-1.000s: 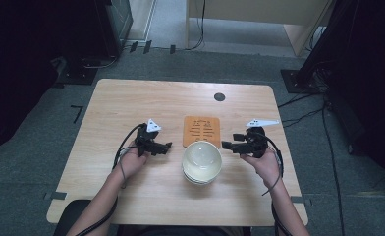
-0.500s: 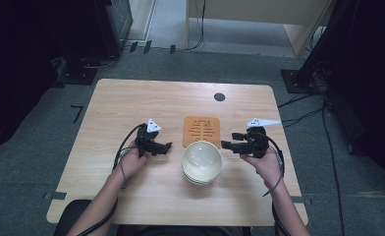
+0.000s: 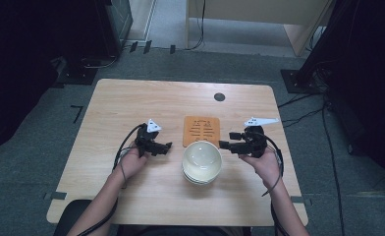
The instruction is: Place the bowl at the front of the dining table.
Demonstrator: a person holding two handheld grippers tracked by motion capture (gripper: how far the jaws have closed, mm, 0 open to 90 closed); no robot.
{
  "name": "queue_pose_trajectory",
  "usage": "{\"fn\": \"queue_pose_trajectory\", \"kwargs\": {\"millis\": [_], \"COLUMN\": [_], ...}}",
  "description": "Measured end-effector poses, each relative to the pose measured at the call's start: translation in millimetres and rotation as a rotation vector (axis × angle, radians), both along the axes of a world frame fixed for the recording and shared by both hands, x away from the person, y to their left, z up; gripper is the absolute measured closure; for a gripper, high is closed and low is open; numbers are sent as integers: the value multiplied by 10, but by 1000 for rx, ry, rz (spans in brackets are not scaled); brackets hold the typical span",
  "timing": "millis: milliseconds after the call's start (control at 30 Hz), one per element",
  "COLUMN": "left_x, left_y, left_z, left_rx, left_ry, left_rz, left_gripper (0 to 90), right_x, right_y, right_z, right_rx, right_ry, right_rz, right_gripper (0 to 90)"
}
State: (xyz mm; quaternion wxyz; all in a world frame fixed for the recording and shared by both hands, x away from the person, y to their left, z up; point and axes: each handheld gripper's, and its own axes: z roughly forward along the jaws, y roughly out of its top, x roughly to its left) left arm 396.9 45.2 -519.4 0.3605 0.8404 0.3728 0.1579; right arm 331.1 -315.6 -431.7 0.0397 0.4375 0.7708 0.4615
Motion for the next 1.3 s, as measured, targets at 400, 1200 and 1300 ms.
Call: {"fn": "queue_pose_trajectory", "kwargs": {"millis": [400, 1200, 1300], "left_x": [0, 0, 0], "left_y": [0, 0, 0], "left_z": [0, 0, 0], "left_rx": [0, -2, -1], "left_ry": [0, 0, 0], "left_rz": [0, 0, 0], "left_gripper": [96, 96, 96], "right_x": [-23, -132, -148], "right_y": [79, 117, 119], "right_z": [35, 291, 327], "right_rx": [9, -5, -14], "right_ry": [-3, -52, -67], "right_rz": [16, 41, 38], "right_gripper": [297, 294, 291]}}
